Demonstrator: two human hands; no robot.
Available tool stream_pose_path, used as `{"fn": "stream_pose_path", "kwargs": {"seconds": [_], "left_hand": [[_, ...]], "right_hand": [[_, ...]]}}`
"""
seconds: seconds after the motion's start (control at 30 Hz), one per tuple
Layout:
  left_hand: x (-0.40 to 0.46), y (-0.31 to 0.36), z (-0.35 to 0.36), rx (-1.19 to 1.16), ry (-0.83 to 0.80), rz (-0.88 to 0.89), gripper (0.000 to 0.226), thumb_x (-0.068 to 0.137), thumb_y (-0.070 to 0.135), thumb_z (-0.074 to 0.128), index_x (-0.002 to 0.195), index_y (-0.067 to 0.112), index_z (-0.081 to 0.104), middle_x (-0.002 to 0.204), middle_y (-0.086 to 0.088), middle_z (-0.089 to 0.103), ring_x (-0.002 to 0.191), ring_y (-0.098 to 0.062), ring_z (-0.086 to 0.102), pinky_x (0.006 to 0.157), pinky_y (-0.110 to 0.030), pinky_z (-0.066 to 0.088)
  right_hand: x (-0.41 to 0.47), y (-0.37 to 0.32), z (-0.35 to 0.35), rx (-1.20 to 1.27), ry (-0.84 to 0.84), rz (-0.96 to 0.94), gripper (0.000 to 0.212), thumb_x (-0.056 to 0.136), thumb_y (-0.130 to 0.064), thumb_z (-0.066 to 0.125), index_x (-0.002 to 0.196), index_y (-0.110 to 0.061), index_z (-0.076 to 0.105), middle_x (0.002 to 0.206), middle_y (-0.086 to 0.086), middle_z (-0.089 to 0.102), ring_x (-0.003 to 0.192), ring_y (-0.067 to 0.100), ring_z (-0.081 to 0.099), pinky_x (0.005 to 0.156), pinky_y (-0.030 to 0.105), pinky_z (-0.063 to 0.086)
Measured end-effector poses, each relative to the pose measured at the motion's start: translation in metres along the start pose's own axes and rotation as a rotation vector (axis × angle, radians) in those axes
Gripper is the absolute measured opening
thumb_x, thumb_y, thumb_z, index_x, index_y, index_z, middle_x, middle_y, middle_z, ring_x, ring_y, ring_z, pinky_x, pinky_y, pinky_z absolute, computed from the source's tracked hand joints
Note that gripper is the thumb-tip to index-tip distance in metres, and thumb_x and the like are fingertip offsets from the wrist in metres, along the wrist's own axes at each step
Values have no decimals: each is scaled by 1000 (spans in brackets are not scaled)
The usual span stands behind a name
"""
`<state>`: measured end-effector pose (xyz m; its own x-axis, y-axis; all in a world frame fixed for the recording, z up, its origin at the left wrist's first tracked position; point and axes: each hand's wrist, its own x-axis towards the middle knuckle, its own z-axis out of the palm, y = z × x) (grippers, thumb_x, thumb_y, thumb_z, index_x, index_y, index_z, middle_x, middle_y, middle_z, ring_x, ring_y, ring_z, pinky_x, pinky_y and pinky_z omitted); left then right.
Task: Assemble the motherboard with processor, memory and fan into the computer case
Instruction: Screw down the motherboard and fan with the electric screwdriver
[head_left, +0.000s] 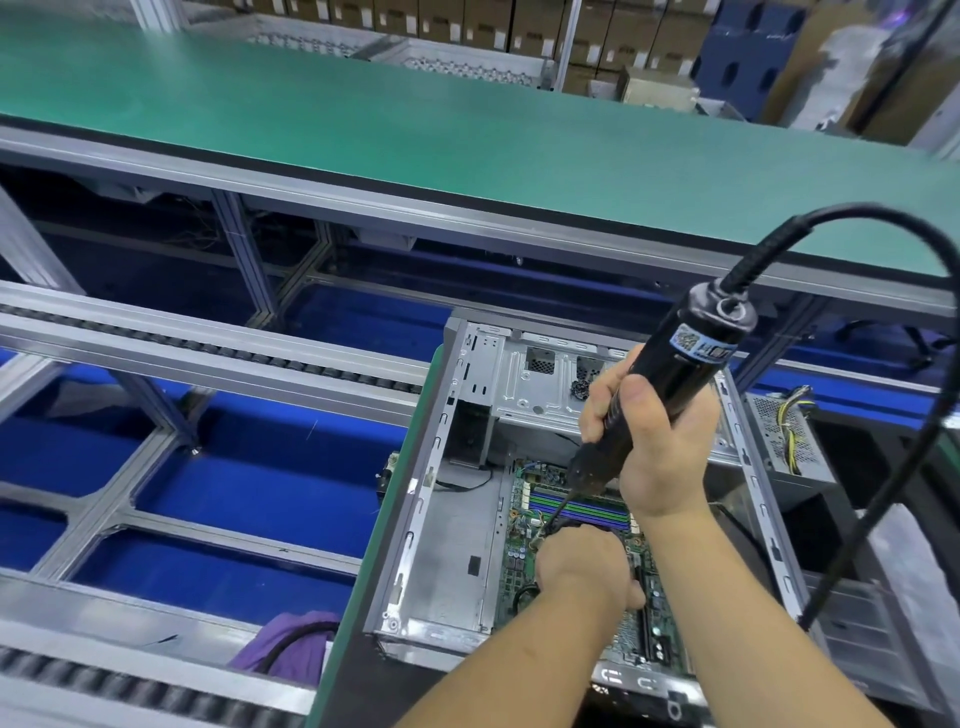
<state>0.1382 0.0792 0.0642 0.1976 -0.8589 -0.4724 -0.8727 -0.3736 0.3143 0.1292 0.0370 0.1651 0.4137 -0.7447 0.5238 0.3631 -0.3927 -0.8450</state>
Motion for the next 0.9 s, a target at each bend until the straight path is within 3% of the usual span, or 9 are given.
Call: {"fn": "stream_pose_path", "kwargs": {"seconds": [0.17,0.3,0.37,0.43,0.57,0.67,0.73,0.8,0.9], "left_hand": [[0,-1,1,9,3,13,30,92,29,56,106,4,65,98,-11,65,83,-29,57,77,-40,53],[1,-1,-1,21,-2,20,29,92,27,57,109,4,63,94,-10,61,84,-30,58,73,-38,50],[0,-1,-1,9,4,17,29,91,29,57,106,5,64,89,-9,58,80,-29,56,73,-39,51],[-2,-1,-1,2,22,20,30,92,31,56,104,6,65,86,-7,57,77,-28,55,72,-38,51],[-6,-1,-4,23,32,29,25,94,20,51,107,4,66,88,-8,54,90,-32,63,72,-38,48],[-9,-1,-5,41,36,41,23,95,18,50,106,5,65,88,-8,53,98,-32,65,71,-37,46],[-10,0,-6,41,39,45,15,94,16,49,96,7,62,88,-7,53,89,-32,62,70,-36,45],[-11,-1,-5,31,45,40,12,94,15,48,91,9,58,87,-7,54,79,-29,54,70,-35,45],[-10,-2,-3,32,46,40,11,94,14,48,90,7,56,87,-9,55,77,-28,51,69,-34,45]], "right_hand": [[1,4,-3,32,43,-8,16,86,-33,59,73,-31,68,56,-4,57,46,22,49,54,32,43],[0,8,-8,62,170,-26,17,87,-35,59,72,-30,66,57,-5,57,44,22,49,54,31,42],[0,9,-6,67,232,-2,16,86,-36,63,74,-26,61,58,-1,56,42,23,49,52,30,42],[0,10,-5,46,253,9,28,85,-38,65,77,-14,55,57,1,56,42,25,49,51,31,42],[-2,8,5,-31,167,-36,21,87,-42,64,73,-27,61,54,3,57,43,28,50,52,34,43],[-5,5,9,-29,94,-34,54,87,-59,68,79,-7,55,56,10,56,45,27,52,52,30,43],[-7,6,8,-40,51,-49,55,90,-54,67,81,-1,55,55,9,56,47,27,53,55,30,43],[-8,6,7,-47,19,-63,43,90,-41,63,82,1,55,56,10,56,48,27,53,56,32,43],[-8,8,7,-32,15,-56,39,89,-37,61,85,1,54,58,11,56,48,29,53,55,32,44]]}}
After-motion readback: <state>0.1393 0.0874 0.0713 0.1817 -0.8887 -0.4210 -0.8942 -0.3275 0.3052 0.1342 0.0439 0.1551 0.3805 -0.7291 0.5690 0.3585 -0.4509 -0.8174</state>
